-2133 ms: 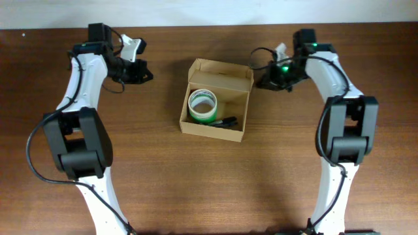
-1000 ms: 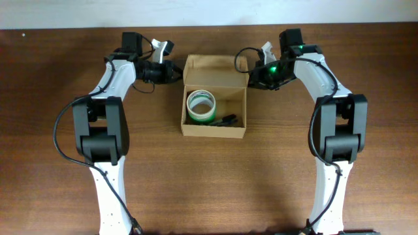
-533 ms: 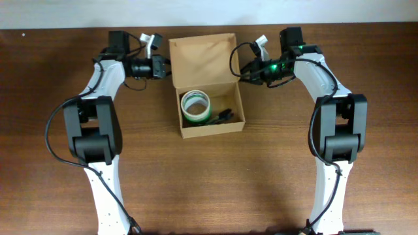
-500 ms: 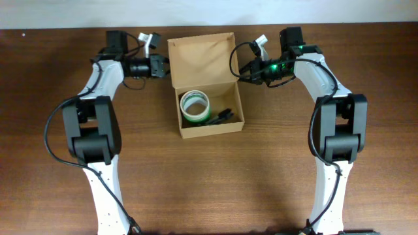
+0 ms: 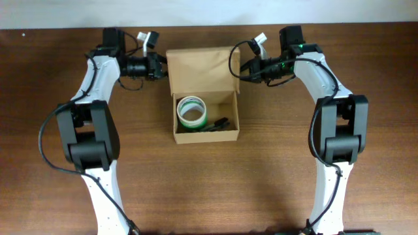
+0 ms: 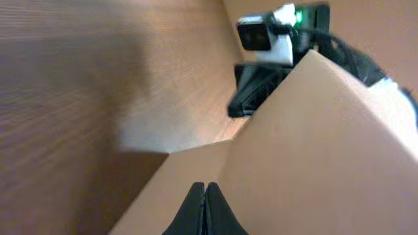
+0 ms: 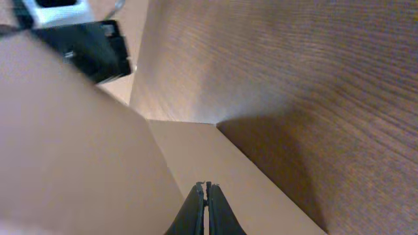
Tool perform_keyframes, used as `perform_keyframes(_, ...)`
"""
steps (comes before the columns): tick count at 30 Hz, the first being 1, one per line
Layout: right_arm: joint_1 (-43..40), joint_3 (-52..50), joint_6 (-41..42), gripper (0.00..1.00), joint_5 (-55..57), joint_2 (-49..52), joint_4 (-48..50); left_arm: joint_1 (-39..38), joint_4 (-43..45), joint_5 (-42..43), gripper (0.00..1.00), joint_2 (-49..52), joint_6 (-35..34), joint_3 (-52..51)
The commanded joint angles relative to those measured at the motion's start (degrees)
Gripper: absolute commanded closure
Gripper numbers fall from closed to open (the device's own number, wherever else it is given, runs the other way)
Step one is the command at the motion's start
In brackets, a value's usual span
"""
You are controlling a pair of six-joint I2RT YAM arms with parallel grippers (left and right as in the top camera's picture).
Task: Pack container
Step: 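Push the lid flap over the box with both grippers, then press down on the closed lid with both grippers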
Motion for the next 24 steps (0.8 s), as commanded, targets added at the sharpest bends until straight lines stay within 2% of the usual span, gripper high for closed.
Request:
perform_keyframes(1, 1.16, 2.64, -0.02, 0.96, 0.35, -3.78, -0.96, -1.7, -2.64, -5.95, 0.99, -6.69, 4.83, 1.03)
perform_keyframes(7, 3.19, 3.34, -0.55, 0.96, 5.09, -8.94, -3.85, -1.88, -10.78, -12.41, 0.98, -12.33, 7.63, 1.03)
perform_keyframes(9, 4.61, 3.34, -2.19, 0.96, 12.31, -12.33, -8.87, -1.88, -16.33, -17.66, 0.98, -14.16, 9.84, 1.03)
perform_keyframes(12, 6.71, 3.34, -3.72, 0.96, 20.96, -15.89, -15.87, -2.23, -19.93, -19.67, 0.98, -15.65, 9.86, 1.03)
perform_keyframes(20, 14.93, 3.34, -0.07, 0.96, 44.02, -22.23, -29.77, -7.91, -30.45, -44.52, 0.98, -20.63, 9.86, 1.03)
perform_keyframes(24, 17.55, 3.19, 0.57, 0.96, 48.63, -22.23, -34.67, -11.63, -32.35, -49.48, 0.98, -21.33, 9.84, 1.01)
